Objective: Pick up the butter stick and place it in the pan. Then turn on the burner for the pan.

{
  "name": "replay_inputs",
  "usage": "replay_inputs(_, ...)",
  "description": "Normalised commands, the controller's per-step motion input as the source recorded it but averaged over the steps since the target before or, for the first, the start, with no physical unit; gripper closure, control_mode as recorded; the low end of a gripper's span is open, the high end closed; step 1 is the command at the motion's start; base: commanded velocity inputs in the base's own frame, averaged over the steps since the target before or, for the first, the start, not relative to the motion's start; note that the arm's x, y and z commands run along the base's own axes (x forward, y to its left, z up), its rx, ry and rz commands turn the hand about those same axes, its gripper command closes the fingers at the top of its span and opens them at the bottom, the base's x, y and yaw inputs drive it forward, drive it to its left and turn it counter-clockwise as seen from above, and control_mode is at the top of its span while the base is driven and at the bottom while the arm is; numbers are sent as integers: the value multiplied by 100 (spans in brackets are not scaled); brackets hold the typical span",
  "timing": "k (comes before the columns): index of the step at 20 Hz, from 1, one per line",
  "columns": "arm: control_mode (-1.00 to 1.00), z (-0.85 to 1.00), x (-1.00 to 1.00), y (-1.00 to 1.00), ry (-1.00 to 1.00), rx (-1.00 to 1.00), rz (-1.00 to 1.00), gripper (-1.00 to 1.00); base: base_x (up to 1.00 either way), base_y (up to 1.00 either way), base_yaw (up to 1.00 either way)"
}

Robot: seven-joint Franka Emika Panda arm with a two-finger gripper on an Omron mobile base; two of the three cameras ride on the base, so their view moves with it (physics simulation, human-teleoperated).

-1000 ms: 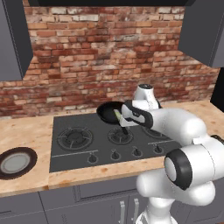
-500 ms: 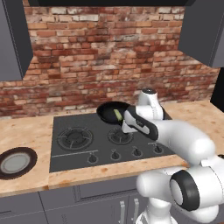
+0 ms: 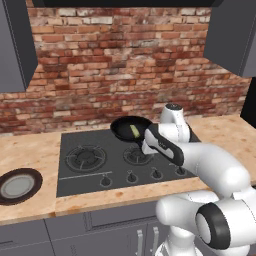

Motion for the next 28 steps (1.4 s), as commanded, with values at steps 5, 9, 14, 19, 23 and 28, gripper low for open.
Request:
replay_inputs(5,-100,-7,0,0,0,0,0,-100,0,0,0)
replay_inputs(9,-100,-19,-16,0,0,0,0,-100,0,0,0)
replay_inputs(14,-100,-20,-18,0,0,0,0,-100,0,0,0)
replay_inputs(19,-100,-16,-8,0,0,0,0,-100,0,0,0)
replay_inputs(23,-100,-9,0,0,0,0,0,-100,0,0,0)
replay_inputs(28,-100,-6,0,0,0,0,0,-100,0,0,0)
